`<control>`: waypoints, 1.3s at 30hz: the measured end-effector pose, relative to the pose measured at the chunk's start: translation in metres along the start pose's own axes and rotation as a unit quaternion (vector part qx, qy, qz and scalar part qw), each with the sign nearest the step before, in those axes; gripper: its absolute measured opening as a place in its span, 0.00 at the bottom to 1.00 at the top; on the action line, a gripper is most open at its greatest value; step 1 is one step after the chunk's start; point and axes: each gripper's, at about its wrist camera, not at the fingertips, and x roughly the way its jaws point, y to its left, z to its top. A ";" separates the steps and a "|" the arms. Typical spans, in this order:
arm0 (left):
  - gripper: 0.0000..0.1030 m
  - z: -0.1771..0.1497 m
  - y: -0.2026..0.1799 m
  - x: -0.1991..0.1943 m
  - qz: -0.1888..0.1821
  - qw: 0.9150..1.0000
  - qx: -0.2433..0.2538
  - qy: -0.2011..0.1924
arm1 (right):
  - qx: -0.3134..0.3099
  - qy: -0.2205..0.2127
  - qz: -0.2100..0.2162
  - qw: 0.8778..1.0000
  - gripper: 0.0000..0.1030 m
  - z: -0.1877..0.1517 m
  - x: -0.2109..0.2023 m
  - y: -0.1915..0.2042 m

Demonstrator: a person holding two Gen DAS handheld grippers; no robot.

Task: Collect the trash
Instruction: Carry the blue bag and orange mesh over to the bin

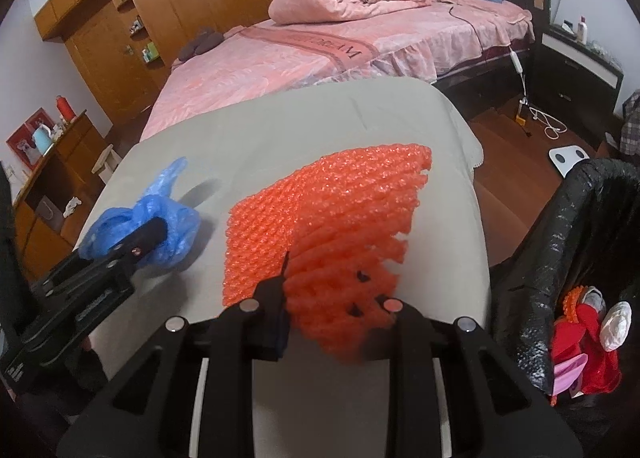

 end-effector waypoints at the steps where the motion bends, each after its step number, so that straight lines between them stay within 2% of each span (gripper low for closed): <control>1: 0.50 0.001 0.001 -0.005 0.004 1.000 -0.001 -0.003 | -0.002 -0.001 0.001 1.000 0.23 0.000 -0.002 0.000; 9: 0.50 0.003 0.006 -0.050 0.031 0.999 -0.007 -0.027 | -0.020 -0.012 0.014 1.000 0.23 -0.001 -0.029 0.007; 25: 0.51 0.002 -0.022 -0.122 0.033 0.997 0.002 -0.068 | -0.052 -0.051 0.044 0.996 0.23 -0.006 -0.108 0.013; 39: 0.51 -0.007 -0.047 -0.177 0.020 0.995 0.015 -0.094 | -0.067 -0.094 0.049 0.992 0.23 -0.016 -0.177 0.011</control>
